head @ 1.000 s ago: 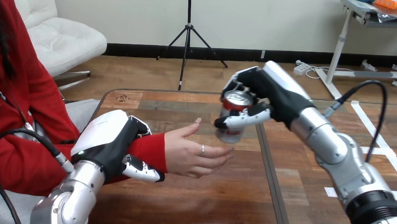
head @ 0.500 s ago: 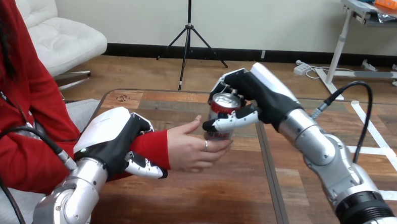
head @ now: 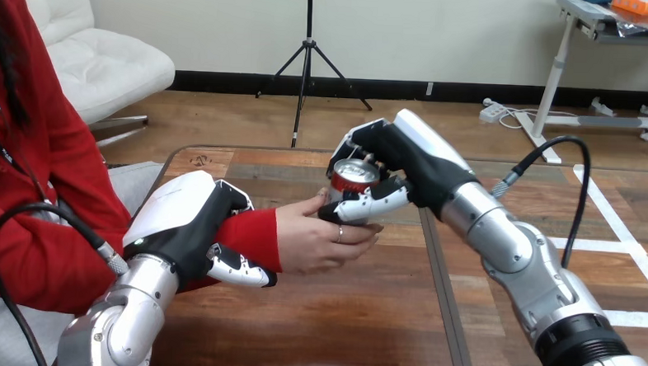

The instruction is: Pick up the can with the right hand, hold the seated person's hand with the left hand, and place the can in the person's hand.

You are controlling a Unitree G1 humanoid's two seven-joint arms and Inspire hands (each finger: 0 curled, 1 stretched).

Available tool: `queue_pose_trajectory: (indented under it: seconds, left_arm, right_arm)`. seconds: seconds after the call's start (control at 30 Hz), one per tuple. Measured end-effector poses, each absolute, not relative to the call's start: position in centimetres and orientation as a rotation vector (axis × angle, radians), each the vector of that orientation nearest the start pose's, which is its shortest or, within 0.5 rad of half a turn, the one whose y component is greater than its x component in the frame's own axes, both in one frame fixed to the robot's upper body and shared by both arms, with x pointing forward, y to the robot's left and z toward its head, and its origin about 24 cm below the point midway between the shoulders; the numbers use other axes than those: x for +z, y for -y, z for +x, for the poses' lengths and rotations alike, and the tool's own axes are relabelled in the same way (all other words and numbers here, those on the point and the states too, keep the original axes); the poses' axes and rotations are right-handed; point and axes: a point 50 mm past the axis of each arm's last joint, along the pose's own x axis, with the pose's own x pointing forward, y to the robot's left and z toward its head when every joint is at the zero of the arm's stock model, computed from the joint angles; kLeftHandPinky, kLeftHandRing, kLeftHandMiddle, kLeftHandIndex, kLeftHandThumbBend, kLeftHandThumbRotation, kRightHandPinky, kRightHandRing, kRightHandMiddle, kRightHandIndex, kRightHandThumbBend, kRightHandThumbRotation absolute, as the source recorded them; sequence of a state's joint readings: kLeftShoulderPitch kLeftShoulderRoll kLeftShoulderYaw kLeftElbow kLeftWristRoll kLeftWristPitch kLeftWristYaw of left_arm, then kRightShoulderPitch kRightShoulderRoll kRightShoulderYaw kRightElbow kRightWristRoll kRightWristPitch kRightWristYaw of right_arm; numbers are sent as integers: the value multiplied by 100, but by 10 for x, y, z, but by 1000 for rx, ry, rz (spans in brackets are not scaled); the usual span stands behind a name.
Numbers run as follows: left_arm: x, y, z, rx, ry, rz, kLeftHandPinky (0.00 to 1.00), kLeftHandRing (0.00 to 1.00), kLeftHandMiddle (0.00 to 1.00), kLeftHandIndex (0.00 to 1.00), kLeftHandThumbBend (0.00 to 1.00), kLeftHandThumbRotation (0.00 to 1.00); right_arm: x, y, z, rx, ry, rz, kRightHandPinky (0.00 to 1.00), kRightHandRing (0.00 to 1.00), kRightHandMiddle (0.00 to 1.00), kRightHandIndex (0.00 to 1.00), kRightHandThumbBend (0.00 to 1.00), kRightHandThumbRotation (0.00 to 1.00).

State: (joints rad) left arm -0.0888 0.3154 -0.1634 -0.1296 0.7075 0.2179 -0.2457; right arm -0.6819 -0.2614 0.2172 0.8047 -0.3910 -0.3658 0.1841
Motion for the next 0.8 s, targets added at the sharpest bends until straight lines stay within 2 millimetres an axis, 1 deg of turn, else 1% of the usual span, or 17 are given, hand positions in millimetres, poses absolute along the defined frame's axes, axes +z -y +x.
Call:
queue_pose_trajectory:
  seconds: [0.8]
  left_arm:
    - [69,-165,267,-225,-80,1016,18,25,34,35,68,0]
  right_arm:
    - [79,118,360,518,162,-772,28,32,39,46,60,0]
